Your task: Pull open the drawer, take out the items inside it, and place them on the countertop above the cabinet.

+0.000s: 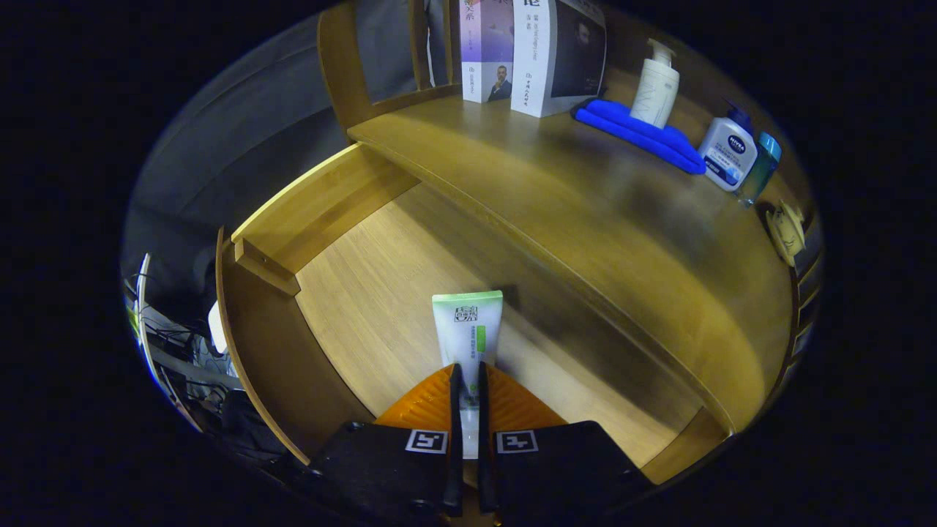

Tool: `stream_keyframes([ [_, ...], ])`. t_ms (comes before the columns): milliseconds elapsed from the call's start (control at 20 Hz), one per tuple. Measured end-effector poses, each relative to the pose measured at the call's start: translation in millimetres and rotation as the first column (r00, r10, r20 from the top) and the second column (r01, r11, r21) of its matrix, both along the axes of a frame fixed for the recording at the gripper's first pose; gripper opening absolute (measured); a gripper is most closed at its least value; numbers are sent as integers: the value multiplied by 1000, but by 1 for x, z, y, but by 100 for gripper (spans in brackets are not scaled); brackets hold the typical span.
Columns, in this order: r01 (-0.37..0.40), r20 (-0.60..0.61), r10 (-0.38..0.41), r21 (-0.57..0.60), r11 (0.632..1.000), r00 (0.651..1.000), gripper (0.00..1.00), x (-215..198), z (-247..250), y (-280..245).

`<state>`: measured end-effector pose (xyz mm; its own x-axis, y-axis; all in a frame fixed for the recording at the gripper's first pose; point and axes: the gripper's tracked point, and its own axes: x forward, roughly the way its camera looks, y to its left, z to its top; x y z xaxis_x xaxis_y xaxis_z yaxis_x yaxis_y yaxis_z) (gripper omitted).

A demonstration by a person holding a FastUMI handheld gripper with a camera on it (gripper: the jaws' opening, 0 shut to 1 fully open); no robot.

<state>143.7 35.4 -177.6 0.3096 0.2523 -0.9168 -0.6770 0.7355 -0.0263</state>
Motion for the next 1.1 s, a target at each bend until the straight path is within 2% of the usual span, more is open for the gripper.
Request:
stream_keyframes([
  [150,-33,-29,31,-62,998,999,10,-6,-16,-6],
  [250,-73,-55,70,-62,995,996,2,-14,-15,-4],
  [450,-140,-11,139,-84,987,990,2,-9,-15,-3],
  [650,-82,57,86,-75,994,995,2,-4,-6,-4],
  [750,-77,55,83,-102,992,995,2,2,-11,-11],
  [850,-100,-13,100,-156,983,995,2,-7,-18,-23],
  [900,-112,-14,111,-138,984,994,2,-6,-13,-20],
  [1000,-96,-42,93,-81,992,995,12,-8,-16,-12],
  [1100,-96,-90,88,-79,992,992,32,-12,-19,-13],
])
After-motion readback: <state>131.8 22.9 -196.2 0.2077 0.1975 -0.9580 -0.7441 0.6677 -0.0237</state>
